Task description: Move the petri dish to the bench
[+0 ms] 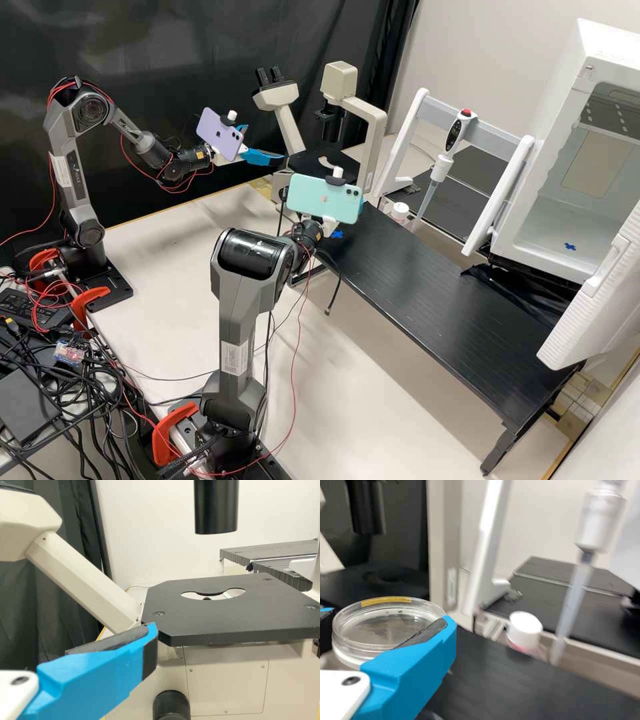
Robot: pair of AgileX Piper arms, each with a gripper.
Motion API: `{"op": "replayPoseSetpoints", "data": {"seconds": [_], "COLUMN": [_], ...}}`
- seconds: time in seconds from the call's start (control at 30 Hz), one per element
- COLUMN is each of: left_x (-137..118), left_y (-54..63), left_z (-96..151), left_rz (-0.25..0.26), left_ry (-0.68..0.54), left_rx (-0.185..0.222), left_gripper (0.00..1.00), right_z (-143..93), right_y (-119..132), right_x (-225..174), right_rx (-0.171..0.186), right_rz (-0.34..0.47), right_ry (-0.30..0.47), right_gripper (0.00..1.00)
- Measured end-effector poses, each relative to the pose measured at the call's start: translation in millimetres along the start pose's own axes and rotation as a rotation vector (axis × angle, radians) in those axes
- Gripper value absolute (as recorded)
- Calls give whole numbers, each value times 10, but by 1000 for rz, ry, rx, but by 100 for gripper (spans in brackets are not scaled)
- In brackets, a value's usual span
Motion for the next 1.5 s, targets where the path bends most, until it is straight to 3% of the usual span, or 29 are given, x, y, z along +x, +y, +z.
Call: {"op": "replayPoseSetpoints", "data": {"seconds": [0.2,0.67,0.7,1.17,1.4,1.5], "left_x": [0,0,0,0,0,0], "left_y": [0,0,0,0,0,0], "left_z": [0,0,0,0,0,0], "left_rz": [0,0,0,0,0,0], "left_ry": [0,0,0,0,0,0], "left_rx": [0,0,0,0,0,0], "left_gripper": [100,100,100,100,100,100], "right_z": [216,348,351,377,417,406], "right_y": [-98,-202,-205,-200,-45,67], "right_x": [-284,-616,-621,-753,-1011,-1198], "right_rx": [-9,-30,-30,-79,-59,-41], "right_rz": [-22,19,19,51,124,205], "right_ry": [-31,2,2,22,54,88], "right_gripper": [0,0,100,100,100,100]}}
